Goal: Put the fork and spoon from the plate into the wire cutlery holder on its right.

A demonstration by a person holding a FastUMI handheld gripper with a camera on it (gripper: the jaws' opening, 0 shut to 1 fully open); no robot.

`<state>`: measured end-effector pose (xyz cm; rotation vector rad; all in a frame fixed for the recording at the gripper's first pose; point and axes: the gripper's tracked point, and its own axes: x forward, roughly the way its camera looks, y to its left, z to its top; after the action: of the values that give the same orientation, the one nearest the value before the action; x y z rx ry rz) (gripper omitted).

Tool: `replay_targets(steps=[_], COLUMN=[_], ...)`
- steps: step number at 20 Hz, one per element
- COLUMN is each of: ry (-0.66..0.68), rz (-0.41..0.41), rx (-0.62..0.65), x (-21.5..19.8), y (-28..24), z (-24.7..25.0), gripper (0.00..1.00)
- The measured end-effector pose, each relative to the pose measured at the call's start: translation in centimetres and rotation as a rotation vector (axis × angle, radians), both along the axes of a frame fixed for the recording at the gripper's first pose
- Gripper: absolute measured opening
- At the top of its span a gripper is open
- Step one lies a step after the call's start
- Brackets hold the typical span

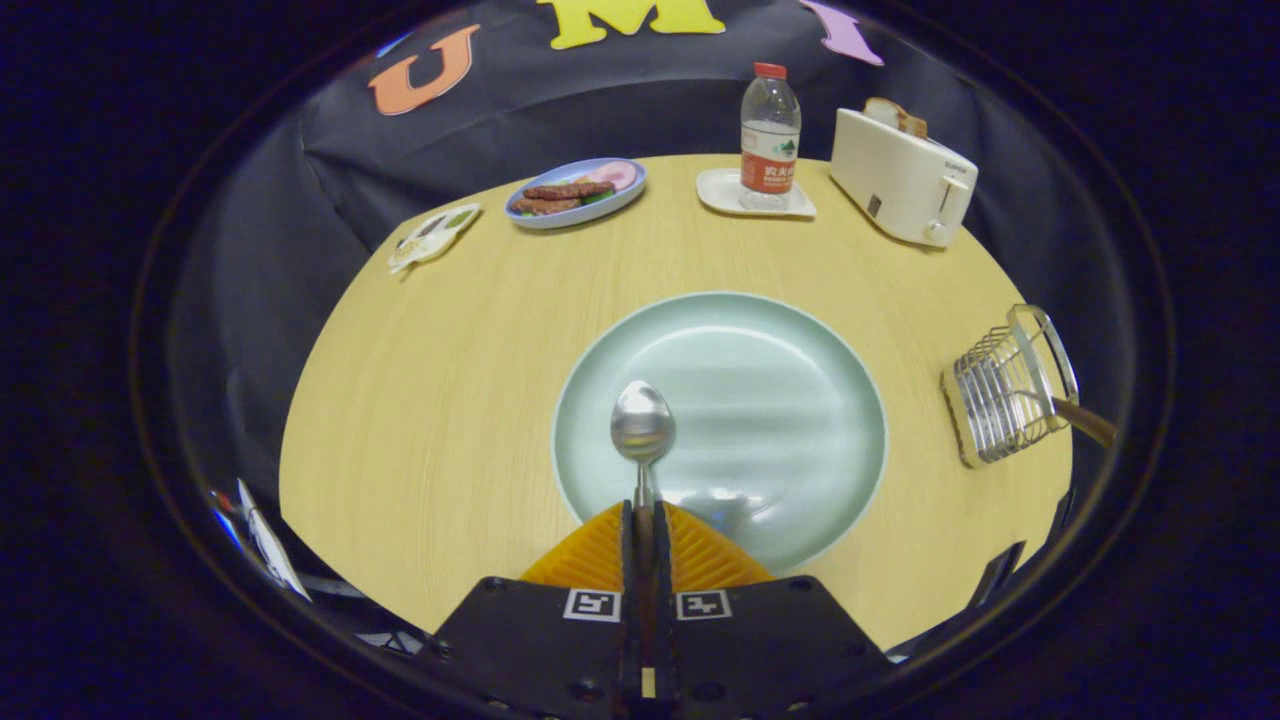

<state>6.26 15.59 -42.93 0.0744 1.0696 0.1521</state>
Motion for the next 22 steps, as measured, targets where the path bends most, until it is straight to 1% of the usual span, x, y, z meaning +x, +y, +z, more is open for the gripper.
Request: replay_targets(steps=[2,4,5,6,11,14,16,19,22], ry=[-0.013,-0.039,-0.052,-0.064,-0.097,-0.130,-0.151,-0.160,-0.173], rz=[0.004,0.027,0.040,0.050,0.039,0.044,0.029,-0.012,-0.073], rx=[0.005,0.018,0.018,0.018,0.023,-0.005,-0.018,0.004,0.010], x=[0.1,0.3,0.6,0.9,1.4,1.7,1.9,2.0,2.3], y=[-1.0,-1.8,-2.3,-2.9,-6.4,-9.3,-11.2,-13.7,-16.7], z=[1.7,3.6,4.3,4.8,7.6,9.4,10.4,11.7,12.9], gripper=[0.05,0.05,0.01,0.01,0.01,0.01,0.01,0.01,0.01])
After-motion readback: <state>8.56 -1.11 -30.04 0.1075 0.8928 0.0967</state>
